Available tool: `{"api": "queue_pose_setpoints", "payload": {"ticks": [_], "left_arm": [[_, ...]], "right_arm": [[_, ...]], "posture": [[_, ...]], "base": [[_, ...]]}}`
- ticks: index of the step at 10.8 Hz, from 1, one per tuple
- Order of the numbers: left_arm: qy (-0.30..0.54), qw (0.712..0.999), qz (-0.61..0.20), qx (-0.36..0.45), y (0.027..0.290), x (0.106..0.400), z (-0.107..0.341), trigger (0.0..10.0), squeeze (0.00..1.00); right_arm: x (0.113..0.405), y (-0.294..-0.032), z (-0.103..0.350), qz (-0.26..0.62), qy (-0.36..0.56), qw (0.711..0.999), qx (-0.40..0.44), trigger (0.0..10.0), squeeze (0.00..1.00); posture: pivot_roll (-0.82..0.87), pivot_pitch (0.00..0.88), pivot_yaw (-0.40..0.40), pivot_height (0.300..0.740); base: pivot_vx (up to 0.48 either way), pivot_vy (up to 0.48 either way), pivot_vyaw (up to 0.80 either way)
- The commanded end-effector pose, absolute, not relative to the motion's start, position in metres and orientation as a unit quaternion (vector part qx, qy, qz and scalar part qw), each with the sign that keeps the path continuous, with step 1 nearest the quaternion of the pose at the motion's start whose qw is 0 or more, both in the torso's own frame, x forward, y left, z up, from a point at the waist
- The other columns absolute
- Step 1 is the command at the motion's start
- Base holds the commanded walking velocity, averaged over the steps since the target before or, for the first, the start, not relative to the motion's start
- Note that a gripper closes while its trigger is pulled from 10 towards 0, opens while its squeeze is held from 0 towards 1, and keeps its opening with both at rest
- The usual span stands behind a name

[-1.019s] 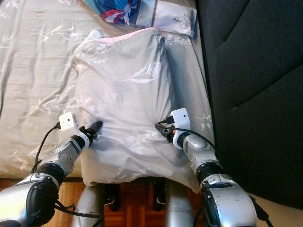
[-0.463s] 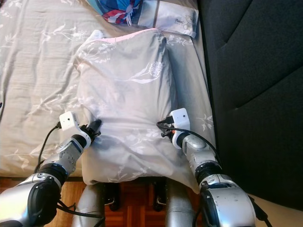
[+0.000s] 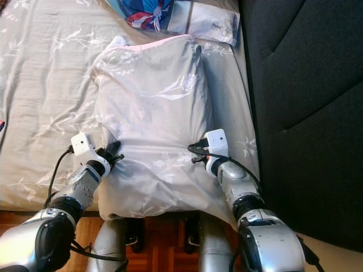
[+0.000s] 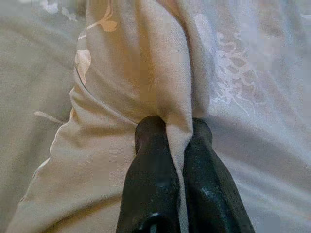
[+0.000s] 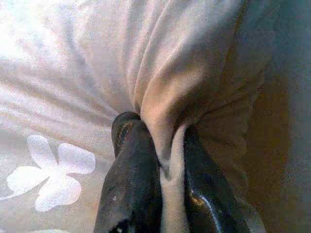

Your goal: Clean up the room

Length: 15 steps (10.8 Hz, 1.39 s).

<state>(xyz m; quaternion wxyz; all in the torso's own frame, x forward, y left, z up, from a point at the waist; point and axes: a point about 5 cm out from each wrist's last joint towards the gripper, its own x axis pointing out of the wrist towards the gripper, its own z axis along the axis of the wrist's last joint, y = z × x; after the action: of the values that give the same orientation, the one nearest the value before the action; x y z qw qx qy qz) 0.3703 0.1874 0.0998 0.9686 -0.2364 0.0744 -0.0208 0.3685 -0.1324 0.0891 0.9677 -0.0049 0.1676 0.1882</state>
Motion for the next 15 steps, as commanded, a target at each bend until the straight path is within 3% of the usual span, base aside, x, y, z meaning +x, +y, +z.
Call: {"api": "queue_pose_setpoints", "payload": {"ticks": [1,3,4,5,7,11,14,15], "left_arm": [[0.055,0.970,-0.024,-0.234,0.186,0.370,0.101,0.0,0.00],[-0.014,0.974,-0.021,-0.225,0.190,0.385,0.139,0.0,0.00],[-0.062,0.972,-0.024,-0.226,0.191,0.393,0.164,7.4,0.00],[-0.083,0.969,-0.029,-0.229,0.189,0.396,0.175,10.0,0.00],[-0.107,0.967,-0.052,-0.224,0.181,0.402,0.193,10.0,0.00],[-0.186,0.959,-0.031,-0.210,0.181,0.406,0.230,10.0,0.00],[-0.209,0.946,-0.125,-0.214,0.157,0.409,0.249,10.0,0.00],[-0.203,0.938,-0.156,-0.235,0.150,0.408,0.245,10.0,0.00]], "right_arm": [[0.361,-0.134,0.074,0.173,0.190,0.966,0.004,0.0,0.00],[0.377,-0.144,0.103,0.128,0.134,0.982,0.024,0.0,0.00],[0.385,-0.151,0.118,0.102,0.103,0.989,0.030,10.0,0.00],[0.389,-0.157,0.128,0.084,0.083,0.992,0.033,10.0,0.00],[0.393,-0.173,0.144,0.048,0.040,0.997,0.038,10.0,0.00],[0.395,-0.240,0.205,-0.093,-0.107,0.990,0.025,10.0,0.00],[0.374,-0.285,0.235,-0.211,-0.221,0.952,-0.003,10.0,0.00],[0.358,-0.299,0.240,-0.254,-0.271,0.928,-0.028,10.0,0.00]], "posture": [[0.07,0.405,-0.064,0.660],[0.08,0.377,-0.053,0.660],[0.08,0.361,-0.043,0.660],[0.07,0.357,-0.039,0.660],[0.07,0.344,-0.030,0.660],[0.05,0.342,-0.023,0.660],[0.04,0.327,-0.014,0.660],[0.03,0.325,-0.013,0.660]], "base": [[0.000,0.000,0.00],[0.000,0.000,0.00],[0.000,0.000,0.00],[0.000,0.000,0.00],[0.000,0.000,0.00],[0.000,0.000,0.00],[0.000,0.000,0.00],[0.000,0.000,0.00]]}}
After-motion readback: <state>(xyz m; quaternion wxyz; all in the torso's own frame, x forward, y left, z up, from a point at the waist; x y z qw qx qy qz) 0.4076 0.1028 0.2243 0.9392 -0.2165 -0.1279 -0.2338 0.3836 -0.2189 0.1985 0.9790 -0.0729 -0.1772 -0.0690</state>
